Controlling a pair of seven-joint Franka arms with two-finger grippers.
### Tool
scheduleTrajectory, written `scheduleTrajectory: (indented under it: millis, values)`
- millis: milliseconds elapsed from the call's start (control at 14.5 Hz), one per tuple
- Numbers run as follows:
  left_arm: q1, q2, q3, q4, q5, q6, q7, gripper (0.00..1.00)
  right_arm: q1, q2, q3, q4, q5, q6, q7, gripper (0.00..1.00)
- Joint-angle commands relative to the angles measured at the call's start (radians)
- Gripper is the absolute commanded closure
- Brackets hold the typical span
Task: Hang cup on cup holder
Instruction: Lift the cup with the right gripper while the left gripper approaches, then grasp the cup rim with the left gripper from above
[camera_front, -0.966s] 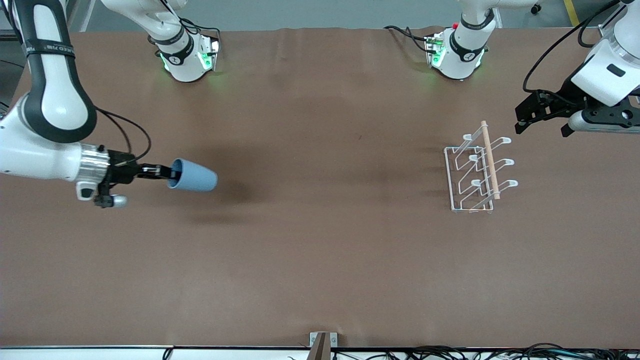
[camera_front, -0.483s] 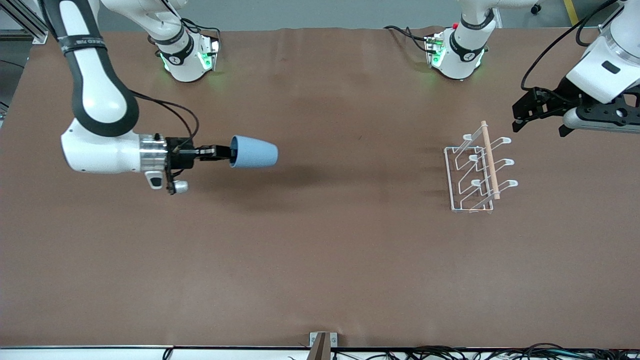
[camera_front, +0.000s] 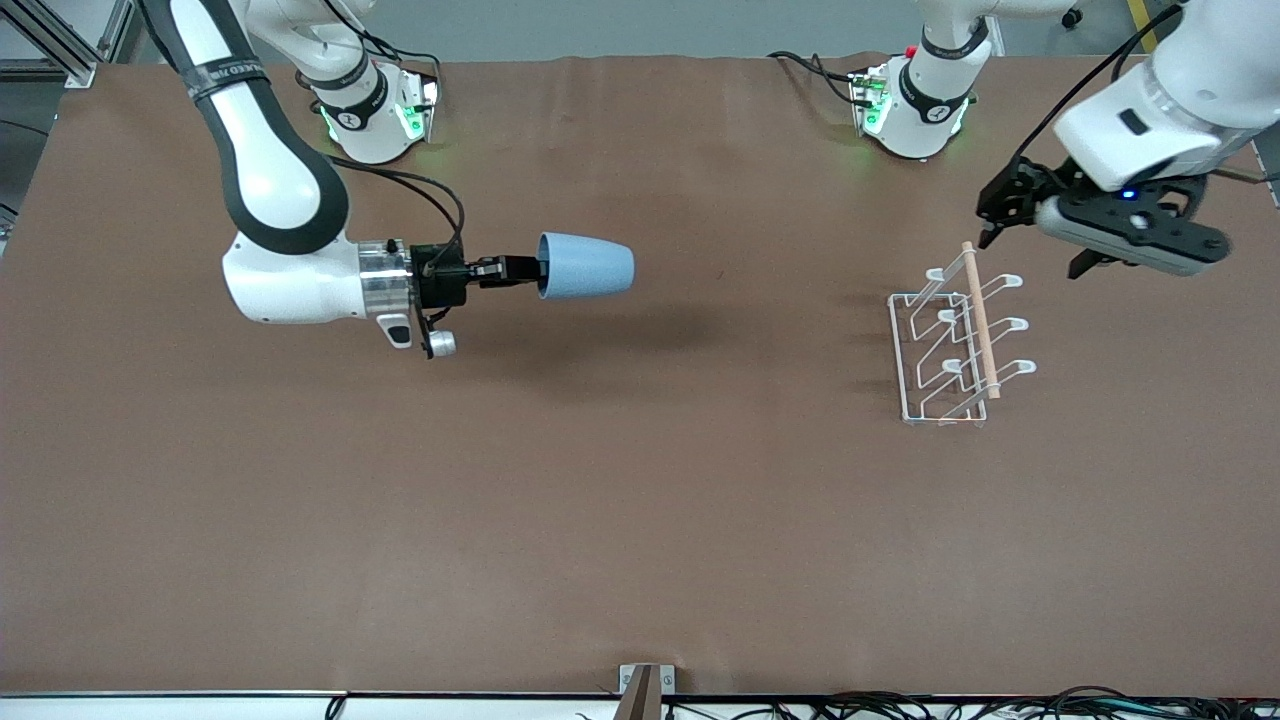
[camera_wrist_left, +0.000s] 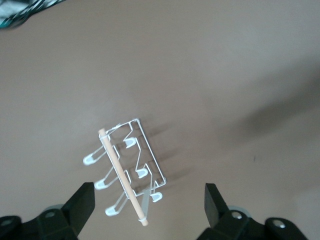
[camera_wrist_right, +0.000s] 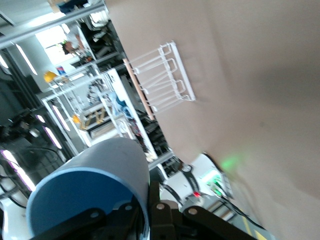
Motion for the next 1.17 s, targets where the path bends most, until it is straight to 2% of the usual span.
scheduleTrajectory:
  millis: [0, 345, 621, 759, 1103]
  values:
    - [0.000, 0.026, -0.034, 0.033, -0.015, 0.024, 0.133, 0.11, 0.000, -0.029, 0.046, -0.033, 0.079, 0.051, 0.004, 1.00]
    - [-0.008, 0.034, -0.112, 0.062, -0.038, 0.026, 0.255, 0.11, 0.026, -0.029, 0.049, -0.034, 0.079, 0.041, 0.004, 1.00]
    - [-0.006, 0.032, -0.191, 0.072, -0.055, 0.028, 0.423, 0.11, 0.034, -0.029, 0.049, -0.036, 0.079, 0.041, 0.004, 1.00]
    - [-0.011, 0.040, -0.262, 0.083, -0.052, 0.031, 0.503, 0.09, 0.034, -0.029, 0.049, -0.039, 0.079, 0.041, 0.006, 1.00]
    - [-0.017, 0.094, -0.395, 0.086, -0.059, 0.031, 0.504, 0.08, 0.039, -0.029, 0.049, -0.042, 0.079, 0.041, 0.004, 1.00]
